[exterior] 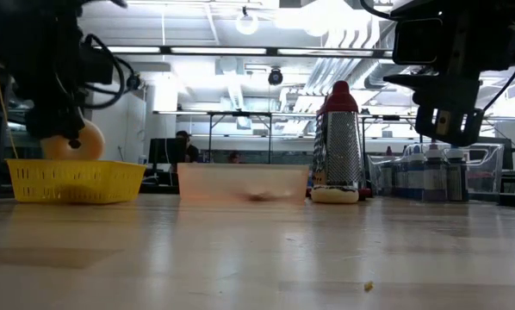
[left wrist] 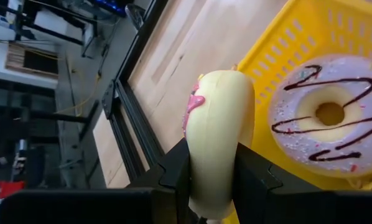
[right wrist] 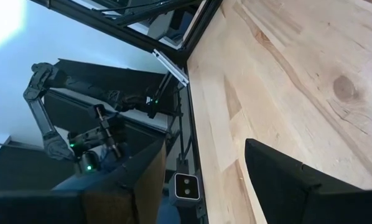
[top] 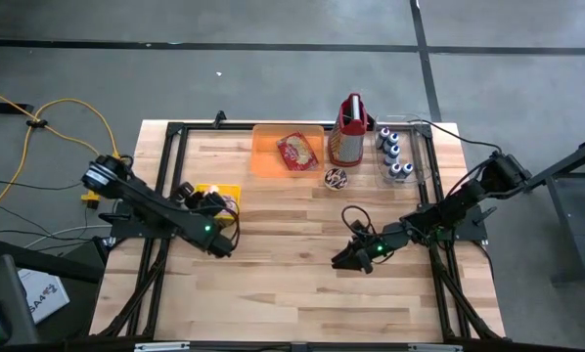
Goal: Pick & Place Food Item
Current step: Put the pink donut into the yellow bin, then put the black donut into the yellow bin
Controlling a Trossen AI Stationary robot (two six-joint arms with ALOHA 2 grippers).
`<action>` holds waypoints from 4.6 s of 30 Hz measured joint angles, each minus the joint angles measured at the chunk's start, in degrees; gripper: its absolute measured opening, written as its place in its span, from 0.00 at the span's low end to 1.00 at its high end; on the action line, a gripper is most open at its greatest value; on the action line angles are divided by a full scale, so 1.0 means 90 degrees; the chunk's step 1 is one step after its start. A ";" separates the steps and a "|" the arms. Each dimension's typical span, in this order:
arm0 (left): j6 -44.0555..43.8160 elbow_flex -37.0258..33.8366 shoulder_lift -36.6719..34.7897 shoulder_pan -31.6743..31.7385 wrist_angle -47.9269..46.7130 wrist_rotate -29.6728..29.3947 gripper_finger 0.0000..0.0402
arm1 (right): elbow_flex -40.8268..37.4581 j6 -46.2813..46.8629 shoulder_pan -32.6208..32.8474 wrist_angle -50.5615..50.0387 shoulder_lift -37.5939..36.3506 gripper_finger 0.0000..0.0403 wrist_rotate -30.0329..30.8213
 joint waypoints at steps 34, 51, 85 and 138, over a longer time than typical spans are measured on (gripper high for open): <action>0.0077 0.0008 0.0320 0.0784 0.0462 0.0577 0.40 | 0.0000 -0.0002 0.0007 0.0000 0.0000 0.51 -0.0095; 0.0436 0.0119 0.0320 0.0884 0.0514 0.0580 0.40 | 0.0000 -0.0007 0.0007 0.0000 0.0000 0.51 -0.0198; 0.0729 0.0141 0.0318 0.1056 0.1128 0.1244 0.50 | 0.0000 -0.0141 0.0007 -0.0002 0.0000 0.51 -0.0261; 0.6006 0.1904 0.0166 0.0883 0.5292 -0.0256 0.50 | -0.0002 -0.2601 -0.1404 -0.1055 0.0002 0.51 -0.1030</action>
